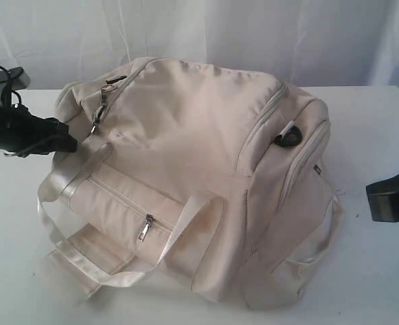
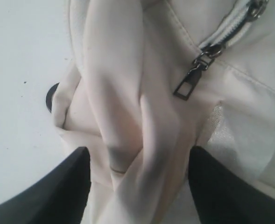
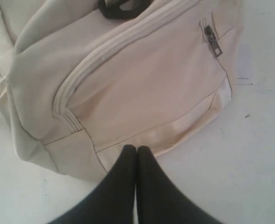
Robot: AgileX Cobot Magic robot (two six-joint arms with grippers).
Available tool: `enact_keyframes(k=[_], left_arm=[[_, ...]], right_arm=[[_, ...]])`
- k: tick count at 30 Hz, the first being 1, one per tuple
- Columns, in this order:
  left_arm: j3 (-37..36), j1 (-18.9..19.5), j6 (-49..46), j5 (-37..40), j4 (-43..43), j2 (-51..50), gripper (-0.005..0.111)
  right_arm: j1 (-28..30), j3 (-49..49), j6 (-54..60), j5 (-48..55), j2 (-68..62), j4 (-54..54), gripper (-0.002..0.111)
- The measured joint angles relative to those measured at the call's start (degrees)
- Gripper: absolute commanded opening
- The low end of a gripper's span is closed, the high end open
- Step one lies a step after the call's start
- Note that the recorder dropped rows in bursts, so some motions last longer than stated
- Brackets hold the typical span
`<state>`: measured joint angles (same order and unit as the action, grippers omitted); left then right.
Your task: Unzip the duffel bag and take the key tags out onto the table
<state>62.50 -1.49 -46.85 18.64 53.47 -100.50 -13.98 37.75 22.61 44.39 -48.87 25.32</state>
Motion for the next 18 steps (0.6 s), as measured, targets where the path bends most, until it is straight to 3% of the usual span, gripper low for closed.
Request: enact_keyframes(k=[6,8,11,18], left_arm=[[0.1,0.0,-2.5,0.3,6.1,-1.7,0.06],[0.1,0.0,-2.9,2.1,6.6,-3.0,0.047],[0.1,0.1,-2.9,3.5,6.9,-3.6,0.003],[0.3,0.4,-0.8,9.9,4.5,-1.6,0.0]], right_arm=[[0.0,0.0,0.0,-0.1,0.0,0.0,0.0],[0.0,0.0,0.1,-0.1,0.0,0.0,0.0],[0.0,0.0,0.1,-0.2,0.0,0.0,0.0],[0.0,0.0,0.1,-0.2,0.0,0.0,0.0]])
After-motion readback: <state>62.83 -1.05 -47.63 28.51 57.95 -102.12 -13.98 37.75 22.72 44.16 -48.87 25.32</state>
